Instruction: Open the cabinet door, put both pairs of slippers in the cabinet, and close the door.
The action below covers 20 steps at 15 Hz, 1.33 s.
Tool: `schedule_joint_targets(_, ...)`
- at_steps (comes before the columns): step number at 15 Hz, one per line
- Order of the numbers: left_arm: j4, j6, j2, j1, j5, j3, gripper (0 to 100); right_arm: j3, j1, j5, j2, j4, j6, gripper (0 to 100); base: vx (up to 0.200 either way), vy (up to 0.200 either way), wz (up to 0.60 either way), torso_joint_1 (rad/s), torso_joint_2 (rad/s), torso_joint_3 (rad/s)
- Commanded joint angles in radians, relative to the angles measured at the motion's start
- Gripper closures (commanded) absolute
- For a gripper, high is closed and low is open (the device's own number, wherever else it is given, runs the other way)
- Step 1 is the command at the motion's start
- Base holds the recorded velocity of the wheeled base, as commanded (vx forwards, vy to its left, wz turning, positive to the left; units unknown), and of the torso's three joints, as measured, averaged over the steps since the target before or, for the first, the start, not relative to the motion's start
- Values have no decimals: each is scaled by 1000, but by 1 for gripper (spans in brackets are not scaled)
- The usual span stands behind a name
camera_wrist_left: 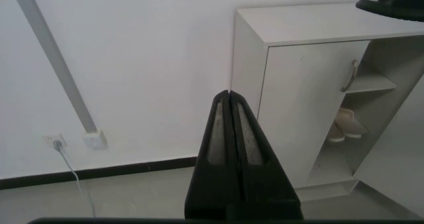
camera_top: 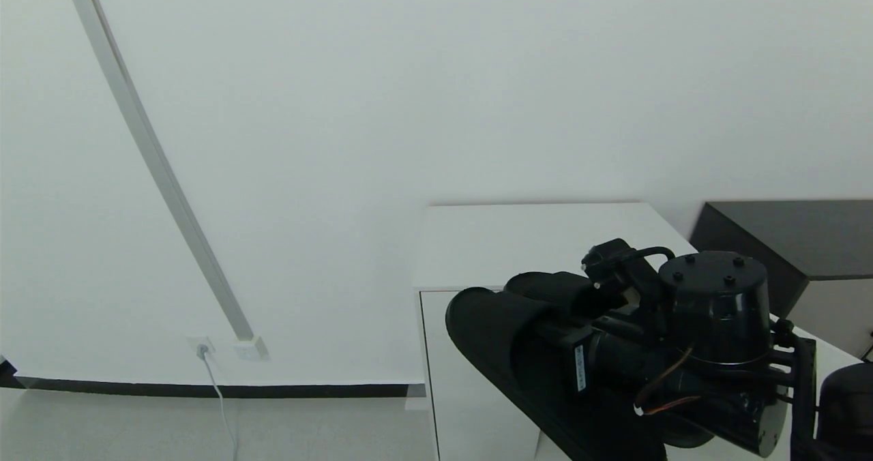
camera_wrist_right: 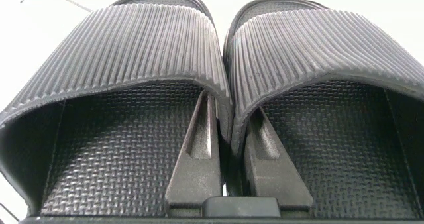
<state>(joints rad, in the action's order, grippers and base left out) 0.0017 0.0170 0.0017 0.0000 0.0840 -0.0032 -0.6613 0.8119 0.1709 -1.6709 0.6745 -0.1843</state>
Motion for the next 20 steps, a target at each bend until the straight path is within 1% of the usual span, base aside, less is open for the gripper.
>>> schedule_joint_targets(1, 0, 0, 0, 0, 0, 0, 100, 0, 1, -1, -6, 0, 0, 100, 0, -200, 0, 7, 7, -2)
schedule_joint_targets(14, 0, 0, 0, 0, 0, 0, 100, 12, 1, -2, -7, 0, 0, 100, 0, -200, 0, 0, 2, 3)
schedule_joint_targets(20, 0, 0, 0, 0, 0, 0, 100, 31, 0, -1, -12, 0, 25, 100, 0, -200, 0, 3, 2, 3)
